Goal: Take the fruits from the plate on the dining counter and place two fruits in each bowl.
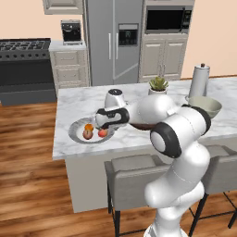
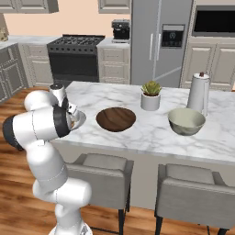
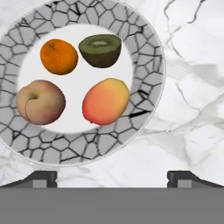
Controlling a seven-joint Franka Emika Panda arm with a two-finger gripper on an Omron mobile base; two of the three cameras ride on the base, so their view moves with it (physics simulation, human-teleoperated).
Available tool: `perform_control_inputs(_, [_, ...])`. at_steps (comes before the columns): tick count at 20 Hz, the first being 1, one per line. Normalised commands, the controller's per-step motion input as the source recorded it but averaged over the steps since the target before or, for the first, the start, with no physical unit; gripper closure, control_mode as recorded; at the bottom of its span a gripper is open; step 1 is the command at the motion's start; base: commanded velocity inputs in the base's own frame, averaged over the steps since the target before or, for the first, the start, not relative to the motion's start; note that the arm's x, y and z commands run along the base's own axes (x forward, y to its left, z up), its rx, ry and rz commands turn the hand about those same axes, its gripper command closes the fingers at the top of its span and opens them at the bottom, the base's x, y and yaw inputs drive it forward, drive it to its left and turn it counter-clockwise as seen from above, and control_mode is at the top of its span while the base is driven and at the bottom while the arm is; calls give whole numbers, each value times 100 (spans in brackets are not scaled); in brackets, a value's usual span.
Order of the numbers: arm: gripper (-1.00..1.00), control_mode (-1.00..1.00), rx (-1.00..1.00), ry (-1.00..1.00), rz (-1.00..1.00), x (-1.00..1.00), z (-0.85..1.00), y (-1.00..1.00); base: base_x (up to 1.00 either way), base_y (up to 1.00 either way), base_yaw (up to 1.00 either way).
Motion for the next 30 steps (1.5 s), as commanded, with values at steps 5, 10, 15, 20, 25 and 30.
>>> perform_control_inputs(5, [-100, -100, 0, -4, 0, 15, -32, 1, 0, 0, 0])
perform_control_inputs(10, [-100, -100, 0, 0, 0, 16, 0, 13, 0, 0, 0])
perform_control_inputs(15, [-100, -100, 0, 1, 0, 12, 0, 4, 0, 0, 0])
perform_control_inputs(20, [-100, -100, 0, 0, 0, 20, 0, 0, 0, 0, 0])
perform_control_inputs(25, [-100, -100, 0, 0, 0, 10, 0, 0, 0, 0, 0])
perform_control_inputs(30, [-100, -100, 0, 0, 0, 10, -5, 0, 0, 0, 0])
